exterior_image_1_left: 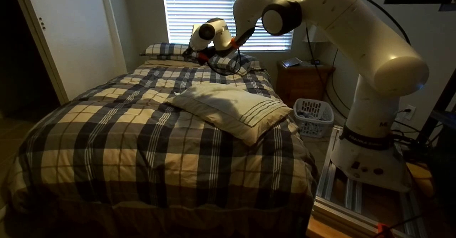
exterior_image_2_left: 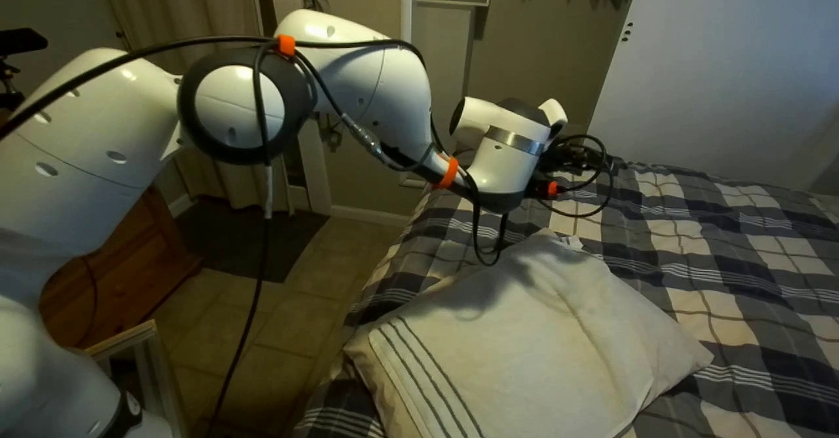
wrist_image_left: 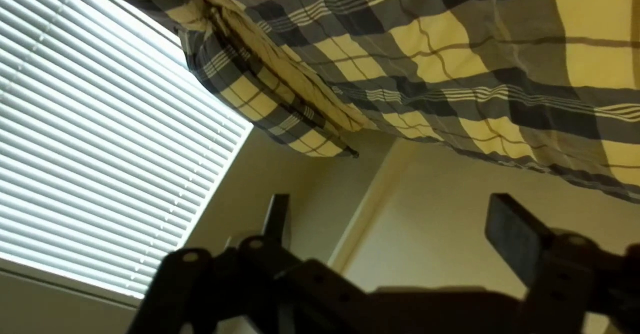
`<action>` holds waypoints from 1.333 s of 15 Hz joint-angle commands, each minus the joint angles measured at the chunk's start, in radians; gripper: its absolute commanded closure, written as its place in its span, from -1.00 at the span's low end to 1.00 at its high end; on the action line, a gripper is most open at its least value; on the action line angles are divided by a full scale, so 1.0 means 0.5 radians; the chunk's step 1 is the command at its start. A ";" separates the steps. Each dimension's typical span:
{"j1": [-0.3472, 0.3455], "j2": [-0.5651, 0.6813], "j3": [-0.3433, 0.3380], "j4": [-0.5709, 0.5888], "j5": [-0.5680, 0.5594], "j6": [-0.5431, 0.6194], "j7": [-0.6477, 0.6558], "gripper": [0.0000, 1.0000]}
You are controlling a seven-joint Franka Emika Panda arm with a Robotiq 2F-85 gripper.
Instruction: Unfold the white towel.
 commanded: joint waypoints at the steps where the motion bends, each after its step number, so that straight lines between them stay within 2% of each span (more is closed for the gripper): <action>1: -0.058 -0.325 0.098 -0.491 0.191 0.020 -0.095 -1.00; 6: -0.266 -0.629 0.328 -0.980 0.548 -0.026 -0.403 -1.00; 10: -0.528 -0.858 0.574 -1.337 0.911 -0.035 -0.714 -1.00; 12: -0.669 -0.921 0.702 -1.428 1.108 -0.104 -0.906 -1.00; 13: -0.653 -0.946 0.679 -1.486 1.328 -0.100 -1.091 -1.00; 14: -0.827 -0.972 0.871 -1.509 1.385 -0.150 -1.195 -1.00; 16: -0.992 -1.018 1.065 -1.563 1.623 -0.281 -1.523 -1.00; 17: -1.066 -1.035 1.155 -1.573 1.723 -0.383 -1.675 -1.00; 20: -1.195 -1.058 1.305 -1.528 1.978 -0.669 -2.048 -1.00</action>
